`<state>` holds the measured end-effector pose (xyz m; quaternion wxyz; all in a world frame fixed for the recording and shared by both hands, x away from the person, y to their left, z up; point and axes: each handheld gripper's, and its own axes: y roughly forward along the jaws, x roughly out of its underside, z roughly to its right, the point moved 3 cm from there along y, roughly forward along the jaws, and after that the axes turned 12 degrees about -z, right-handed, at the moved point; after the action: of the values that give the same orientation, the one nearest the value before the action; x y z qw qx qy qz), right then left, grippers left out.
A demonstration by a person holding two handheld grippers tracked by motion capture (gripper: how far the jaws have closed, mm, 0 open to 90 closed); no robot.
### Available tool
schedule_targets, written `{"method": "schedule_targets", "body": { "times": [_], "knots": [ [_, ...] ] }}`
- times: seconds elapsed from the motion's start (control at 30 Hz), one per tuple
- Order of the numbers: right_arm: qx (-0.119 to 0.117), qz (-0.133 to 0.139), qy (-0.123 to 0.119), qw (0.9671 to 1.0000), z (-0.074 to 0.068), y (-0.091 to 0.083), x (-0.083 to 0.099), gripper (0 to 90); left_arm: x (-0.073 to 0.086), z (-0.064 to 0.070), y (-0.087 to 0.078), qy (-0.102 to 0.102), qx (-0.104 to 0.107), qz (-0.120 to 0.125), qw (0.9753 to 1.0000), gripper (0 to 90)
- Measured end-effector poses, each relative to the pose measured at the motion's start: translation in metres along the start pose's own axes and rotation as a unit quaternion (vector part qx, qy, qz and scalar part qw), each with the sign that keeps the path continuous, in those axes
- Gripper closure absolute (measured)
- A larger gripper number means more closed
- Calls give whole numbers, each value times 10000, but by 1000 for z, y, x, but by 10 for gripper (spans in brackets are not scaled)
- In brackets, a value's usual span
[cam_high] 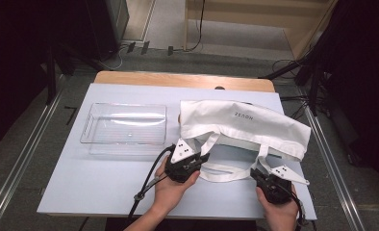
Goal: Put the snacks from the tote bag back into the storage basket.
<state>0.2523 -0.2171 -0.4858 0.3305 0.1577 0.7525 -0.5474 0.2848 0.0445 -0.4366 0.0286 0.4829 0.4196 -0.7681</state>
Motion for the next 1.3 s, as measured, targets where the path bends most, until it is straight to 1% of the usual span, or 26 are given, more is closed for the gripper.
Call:
{"method": "schedule_targets", "body": {
  "times": [0.07,0.1,0.2,0.27,0.3,0.33,0.4,0.47,0.53,0.6,0.67,0.73,0.8,0.9,0.93,0.97,1.0,1.1,1.17,1.23,1.27,1.3],
  "knots": [
    [-152,161,-33,9997,-4,-4,-6,899,-1,3,2,29,60,-5,10000,843],
    [-240,272,-93,9993,-6,-6,-9,900,-1,4,3,43,88,-29,9999,843],
    [-427,550,-195,9974,-14,-14,-20,900,-4,10,7,130,169,-32,9998,841],
    [-558,699,-191,9958,-17,-18,-25,900,-7,15,8,172,241,1,9996,839],
    [-594,756,-190,9952,-18,-20,-28,900,-8,17,9,204,260,12,9995,839],
    [-683,825,-200,9940,-20,-22,-32,900,-9,19,10,217,261,21,9994,837],
    [-774,927,-269,9923,-22,-25,-39,900,-10,22,14,216,328,-15,9992,831],
    [-878,1024,-288,9904,-26,-28,-45,900,-11,24,18,222,364,-51,9991,815],
    [-900,1095,-336,9893,-28,-31,-50,899,-12,28,22,290,406,-92,9987,804],
    [-981,1151,-320,9880,-30,-32,-54,899,-14,30,24,346,438,-119,9984,783],
    [-1088,1202,-267,9864,-29,-33,-57,899,-15,32,27,382,401,-139,9984,758],
    [-1189,1245,-205,9849,-28,-34,-58,899,-15,33,29,369,451,-169,9982,722],
    [-1388,1316,-184,9814,-27,-37,-59,899,-14,35,33,373,455,-208,9980,681],
    [-1476,1312,-221,9801,-28,-38,-60,899,-14,36,38,372,342,-226,9985,628],
    [-1482,1322,-224,9798,-28,-38,-60,899,-15,37,39,363,362,-219,9984,608],
    [-1482,1336,-234,9796,-29,-38,-60,899,-15,38,40,384,286,-232,9986,586],
    [-1496,1337,-272,9793,-30,-38,-60,898,-16,39,42,398,251,-212,9987,561],
    [-1527,1335,-314,9787,-33,-38,-60,897,-17,43,45,462,175,-230,9985,524],
    [-1553,1343,-305,9782,-33,-39,-60,897,-20,45,48,478,29,-236,9986,516],
    [-1587,1356,-316,9775,-36,-40,-60,896,-21,47,50,510,-177,-258,9982,516],
    [-1597,1365,-326,9771,-36,-40,-60,896,-22,48,52,544,-201,-261,9980,527],
    [-1619,1366,-331,9767,-37,-41,-60,895,-22,48,53,581,-305,-269,9975,558]
  ]
}}
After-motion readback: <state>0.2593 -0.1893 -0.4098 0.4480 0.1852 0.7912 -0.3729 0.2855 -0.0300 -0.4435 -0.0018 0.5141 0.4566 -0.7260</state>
